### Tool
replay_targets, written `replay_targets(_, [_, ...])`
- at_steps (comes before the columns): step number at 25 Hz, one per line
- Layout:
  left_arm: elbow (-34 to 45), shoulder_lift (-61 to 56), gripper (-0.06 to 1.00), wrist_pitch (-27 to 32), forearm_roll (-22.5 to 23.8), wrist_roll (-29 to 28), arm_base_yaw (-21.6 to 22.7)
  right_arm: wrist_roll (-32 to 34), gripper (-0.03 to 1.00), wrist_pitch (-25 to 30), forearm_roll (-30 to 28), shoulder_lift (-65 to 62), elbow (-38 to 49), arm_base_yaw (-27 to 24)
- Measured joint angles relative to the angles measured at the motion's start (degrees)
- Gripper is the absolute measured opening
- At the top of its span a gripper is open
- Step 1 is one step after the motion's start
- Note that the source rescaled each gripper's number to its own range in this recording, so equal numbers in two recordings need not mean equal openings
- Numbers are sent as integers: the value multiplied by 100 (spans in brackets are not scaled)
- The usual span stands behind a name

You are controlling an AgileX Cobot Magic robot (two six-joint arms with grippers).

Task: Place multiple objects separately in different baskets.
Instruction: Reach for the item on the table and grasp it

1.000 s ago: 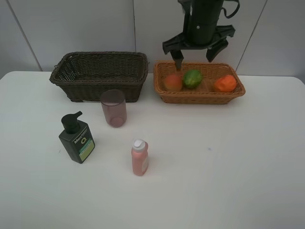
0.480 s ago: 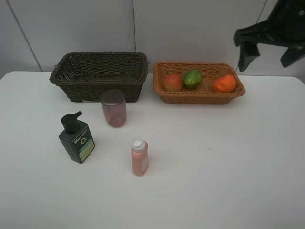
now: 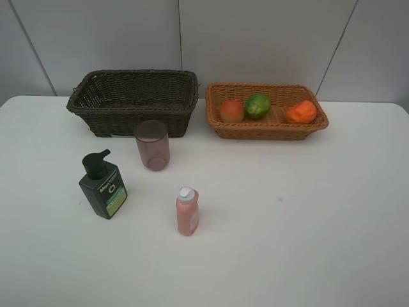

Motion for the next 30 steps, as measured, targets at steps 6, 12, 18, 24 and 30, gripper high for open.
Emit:
replay_targets(6, [0, 0, 100, 0, 0, 0, 0, 7, 67, 127, 316, -1895, 270, 0])
replay_targets(12, [0, 0, 100, 0, 0, 0, 0, -37, 67, 282, 553, -2493, 411, 4])
replay_targets(18, [0, 0, 100, 0, 0, 0, 0, -181, 67, 281, 527, -2493, 1178, 4])
replay_targets(24, [0, 0, 100, 0, 0, 0, 0, -258, 67, -102, 226, -2493, 1586, 4])
replay_targets(30, [0, 0, 100, 0, 0, 0, 0, -720, 67, -520, 335, -2488, 1734, 4])
